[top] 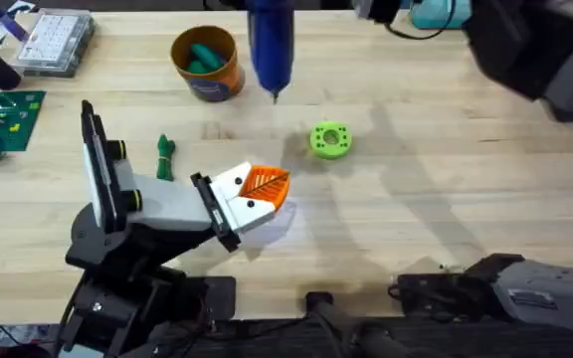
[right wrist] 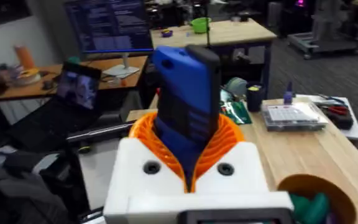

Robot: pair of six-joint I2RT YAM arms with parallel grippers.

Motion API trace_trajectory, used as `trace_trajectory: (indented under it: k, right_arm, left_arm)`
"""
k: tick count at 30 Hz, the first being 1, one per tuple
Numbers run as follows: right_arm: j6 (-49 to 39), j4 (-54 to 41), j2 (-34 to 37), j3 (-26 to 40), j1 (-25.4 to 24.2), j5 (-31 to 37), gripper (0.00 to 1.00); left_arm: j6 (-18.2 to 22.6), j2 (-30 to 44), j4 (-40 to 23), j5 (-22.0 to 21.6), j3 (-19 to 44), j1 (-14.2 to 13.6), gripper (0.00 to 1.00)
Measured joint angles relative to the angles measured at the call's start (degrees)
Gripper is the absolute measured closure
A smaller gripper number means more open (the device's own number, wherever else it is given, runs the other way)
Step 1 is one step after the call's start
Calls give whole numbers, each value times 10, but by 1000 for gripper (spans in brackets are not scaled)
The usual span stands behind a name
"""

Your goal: Pick up the gripper from the table and insert it into the empty holder that is missing its gripper. Then pick up a screw, insert it into the mounting hole, and use the screwdriver to tighten it. Finally, clean up the table by picking up the vegetable and placing it into the bucket.

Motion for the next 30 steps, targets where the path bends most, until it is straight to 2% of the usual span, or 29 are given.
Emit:
trace_trajectory:
  k: [7, 10, 19, 30]
  right_arm:
    - [86, 181, -1, -49, 7, -23, 976]
    - [123, 230, -1, -65, 7, -31, 976]
    - [196, 277, -4, -97, 7, -64, 976]
    - [210, 282, -4, -97, 11, -89, 976]
  left_arm:
    - [0, 0, 0, 0, 0, 0, 981]
    - [0, 0, 0, 0, 0, 0, 982]
    - [0, 0, 0, 0, 0, 0, 983]
    - [0, 0, 0, 0, 0, 0, 982]
